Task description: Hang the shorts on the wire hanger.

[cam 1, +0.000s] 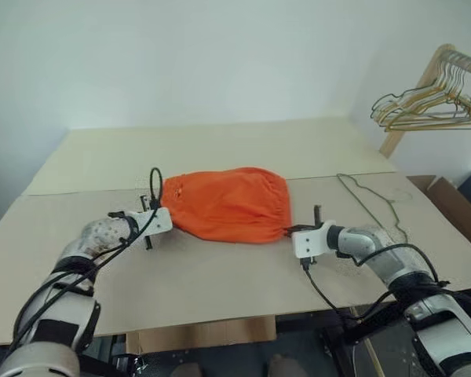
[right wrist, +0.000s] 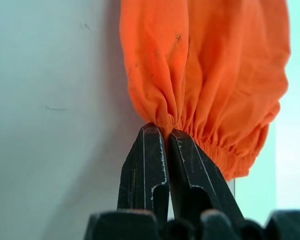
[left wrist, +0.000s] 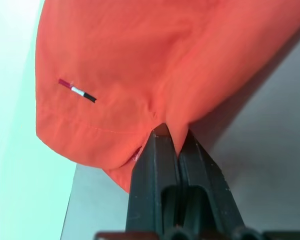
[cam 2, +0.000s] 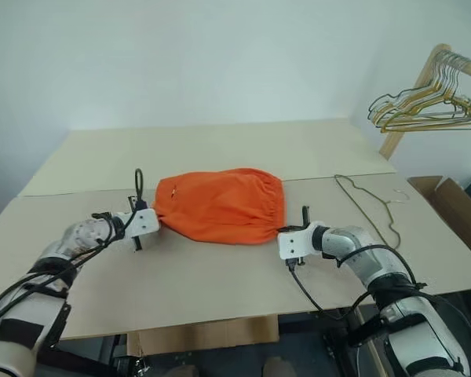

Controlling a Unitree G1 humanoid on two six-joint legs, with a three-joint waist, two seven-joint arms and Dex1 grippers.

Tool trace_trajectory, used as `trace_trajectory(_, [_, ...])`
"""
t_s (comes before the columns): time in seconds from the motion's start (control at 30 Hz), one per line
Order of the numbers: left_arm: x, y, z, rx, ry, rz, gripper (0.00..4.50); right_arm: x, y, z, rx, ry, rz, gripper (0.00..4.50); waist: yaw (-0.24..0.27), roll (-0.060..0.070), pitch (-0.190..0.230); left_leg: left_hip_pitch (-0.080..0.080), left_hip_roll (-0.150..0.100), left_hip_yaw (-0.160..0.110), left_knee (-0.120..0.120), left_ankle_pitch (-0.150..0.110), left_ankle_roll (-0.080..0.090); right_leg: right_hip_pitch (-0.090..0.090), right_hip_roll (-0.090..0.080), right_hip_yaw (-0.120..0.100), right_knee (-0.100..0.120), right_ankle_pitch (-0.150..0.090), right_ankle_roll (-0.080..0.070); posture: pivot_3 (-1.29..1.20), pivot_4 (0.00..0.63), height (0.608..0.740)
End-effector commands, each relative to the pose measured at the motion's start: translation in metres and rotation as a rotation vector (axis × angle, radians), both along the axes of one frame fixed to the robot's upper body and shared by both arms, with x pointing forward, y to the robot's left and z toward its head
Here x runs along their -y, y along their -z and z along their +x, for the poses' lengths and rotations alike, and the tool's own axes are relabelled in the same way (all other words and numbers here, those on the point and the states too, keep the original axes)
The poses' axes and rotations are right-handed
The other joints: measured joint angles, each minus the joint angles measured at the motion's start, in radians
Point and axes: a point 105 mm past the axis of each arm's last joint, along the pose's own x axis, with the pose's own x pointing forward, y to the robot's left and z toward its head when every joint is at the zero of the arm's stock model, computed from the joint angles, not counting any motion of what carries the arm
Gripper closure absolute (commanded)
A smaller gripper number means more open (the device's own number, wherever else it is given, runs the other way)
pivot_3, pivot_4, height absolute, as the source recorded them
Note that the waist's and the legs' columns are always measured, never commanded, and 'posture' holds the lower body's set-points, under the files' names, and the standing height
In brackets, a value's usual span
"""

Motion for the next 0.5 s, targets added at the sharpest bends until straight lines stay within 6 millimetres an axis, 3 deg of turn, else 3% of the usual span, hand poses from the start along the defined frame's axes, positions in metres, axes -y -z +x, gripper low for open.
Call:
trace_trajectory(0.03, [-0.002,-0.054,-0.036,0.009,0.158,-0.027,4.47,-0.003,-0.047,-0.023,0.027,-0.065,0.081,4.50,-0.005,0.000,0.000,-0.001,0.001,-0.002,0.000,0.000,-0.001,-0.001,0.001,0.000,0.001,0.000,0.000,-0.02,0.000,0.740])
trace_trajectory(0.17, [-0.007,-0.077,-0.078,-0.114,0.180,-0.002,4.47,0.002,-0.060,-0.053,-0.070,-0.133,0.043,4.50,0.005,0.001,0.000,-0.004,0.003,-0.005,0.000,-0.001,0.001,-0.001,0.000,-0.001,-0.002,0.000,0.000,0.00,0.000,0.740])
trace_trajectory(0.23, [-0.008,-0.080,-0.091,-0.179,0.167,0.014,4.47,0.003,-0.066,-0.057,-0.092,-0.142,0.042,4.50,0.014,0.001,0.001,-0.001,0.002,-0.004,0.000,-0.002,0.004,0.001,-0.001,-0.002,-0.006,-0.001,0.001,0.00,0.000,0.740])
trace_trajectory(0.33, [0.003,-0.077,-0.097,-0.244,0.173,-0.014,4.47,0.003,-0.073,-0.044,-0.116,-0.113,0.059,4.50,0.034,0.002,0.006,0.009,0.000,0.002,0.001,-0.001,0.005,0.010,0.000,-0.001,-0.005,-0.001,0.001,0.01,0.000,0.740])
trace_trajectory(0.43, [0.017,-0.074,-0.069,-0.158,0.116,-0.082,4.47,-0.002,-0.080,-0.015,-0.075,-0.050,0.100,4.50,0.047,0.006,0.011,0.023,0.001,0.006,0.000,0.003,0.008,0.021,0.001,-0.004,-0.005,-0.003,0.004,0.01,0.000,0.740])
trace_trajectory(0.5, [0.027,-0.085,-0.005,0.044,-0.077,-0.194,4.47,-0.011,-0.100,0.037,0.018,0.116,0.214,4.50,0.058,0.006,0.010,0.023,0.002,0.006,-0.002,0.010,0.009,0.022,0.003,-0.004,-0.005,0.001,0.004,0.02,0.000,0.740])
